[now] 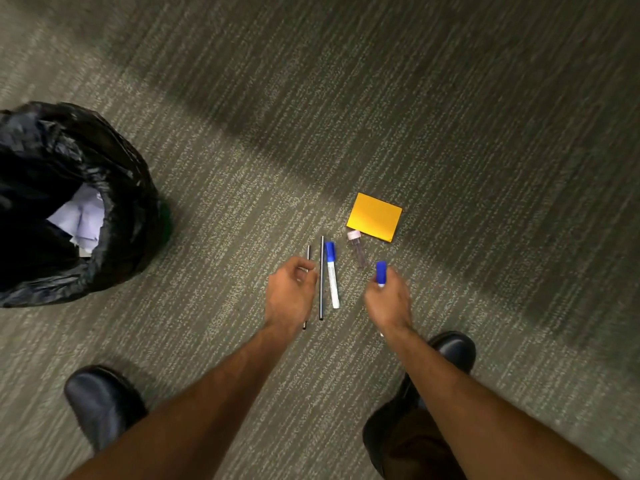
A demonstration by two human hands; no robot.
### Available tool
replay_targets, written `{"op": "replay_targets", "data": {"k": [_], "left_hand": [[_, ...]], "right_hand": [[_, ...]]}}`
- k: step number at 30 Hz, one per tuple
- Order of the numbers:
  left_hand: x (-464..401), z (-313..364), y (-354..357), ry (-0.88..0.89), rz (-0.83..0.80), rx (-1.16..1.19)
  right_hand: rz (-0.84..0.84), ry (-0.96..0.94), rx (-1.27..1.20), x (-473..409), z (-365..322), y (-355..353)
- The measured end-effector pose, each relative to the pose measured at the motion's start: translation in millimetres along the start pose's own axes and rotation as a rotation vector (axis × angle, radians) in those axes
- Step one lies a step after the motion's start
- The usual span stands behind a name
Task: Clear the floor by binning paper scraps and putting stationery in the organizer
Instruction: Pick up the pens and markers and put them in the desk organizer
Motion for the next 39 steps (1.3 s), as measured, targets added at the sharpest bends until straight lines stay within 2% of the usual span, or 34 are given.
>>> {"op": "replay_targets", "data": {"k": [4, 10, 15, 20, 26, 30, 39], "left_hand": [[-5, 1, -18, 0.038, 0.005, -0.030], [-27, 12, -34, 0.081, -0.004, -0.031], [-40, 37, -17, 0.118, 0.019, -0.109], [-39, 62, 28, 0.070, -0.010, -0.133], [-42, 49, 35, -0.162, 0.136, -0.181], [-44, 22, 30, -0.240, 0.122, -0.227], [-36, 11, 31, -0.129, 0.037, -0.312]], "right_hand": [[-0.055, -0.047, 0.033, 3, -28, 28], [-0.092, -0.091, 0.262, -1, -42, 52], [-0.082, -0.047, 0.131, -3, -42, 30], [-0.114, 0.009, 0.029, 1, -9, -16], [-0.115, 0.033, -0.068, 3, 21, -55], [-0.125, 0.033, -0.125, 4, 30, -60], [-0.151, 0.002, -0.140, 2, 20, -52]]}}
Point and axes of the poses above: each hand's wrist, its own x-axis away from the middle knuckle, its own y-axis out of the palm, z = x × y, the point moved 2 cm from there along -x, towards the middle knuckle, and after that the axes turned 6 degrees about -y, right-handed, at the moved point
